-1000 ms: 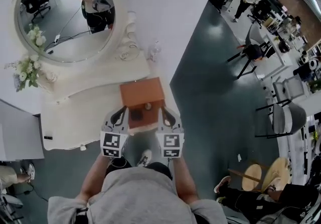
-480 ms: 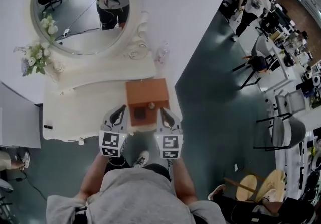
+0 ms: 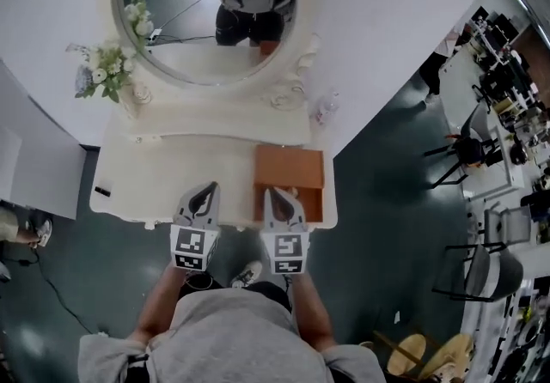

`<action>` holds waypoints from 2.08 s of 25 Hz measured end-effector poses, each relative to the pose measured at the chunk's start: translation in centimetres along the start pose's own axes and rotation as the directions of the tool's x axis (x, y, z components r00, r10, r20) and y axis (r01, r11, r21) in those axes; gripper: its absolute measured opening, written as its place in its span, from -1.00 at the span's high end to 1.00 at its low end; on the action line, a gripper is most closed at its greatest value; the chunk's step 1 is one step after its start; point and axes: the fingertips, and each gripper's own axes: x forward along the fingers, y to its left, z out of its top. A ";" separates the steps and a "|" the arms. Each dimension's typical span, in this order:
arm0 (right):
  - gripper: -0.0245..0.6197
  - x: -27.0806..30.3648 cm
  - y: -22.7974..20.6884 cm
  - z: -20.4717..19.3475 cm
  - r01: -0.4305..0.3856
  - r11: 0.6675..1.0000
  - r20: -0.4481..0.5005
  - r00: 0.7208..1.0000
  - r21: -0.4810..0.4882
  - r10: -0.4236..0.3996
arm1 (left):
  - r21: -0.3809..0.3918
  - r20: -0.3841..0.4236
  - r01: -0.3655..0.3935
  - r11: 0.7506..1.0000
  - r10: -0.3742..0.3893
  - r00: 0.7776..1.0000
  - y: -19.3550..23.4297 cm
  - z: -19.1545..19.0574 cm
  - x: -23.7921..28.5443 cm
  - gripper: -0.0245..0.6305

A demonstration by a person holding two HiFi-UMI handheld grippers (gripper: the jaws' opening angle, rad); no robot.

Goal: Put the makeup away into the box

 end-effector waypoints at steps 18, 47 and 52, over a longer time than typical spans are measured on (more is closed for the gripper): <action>0.88 13.2 22.7 4.1 -0.392 0.916 -0.045 0.920 -0.085 0.389 | -0.108 -0.095 -0.332 0.937 0.323 0.942 21.5 -5.3 -10.0 0.93; 0.70 25.4 55.3 -5.3 -0.815 0.559 -0.358 0.573 -0.155 0.737 | -0.272 -0.353 -0.657 0.704 0.562 0.748 41.7 -23.9 -25.1 0.93; 0.36 27.1 57.1 -9.5 -0.836 0.532 -0.460 0.527 -0.132 0.714 | -0.299 -0.394 -0.671 0.678 0.553 0.734 42.5 -26.7 -25.7 0.93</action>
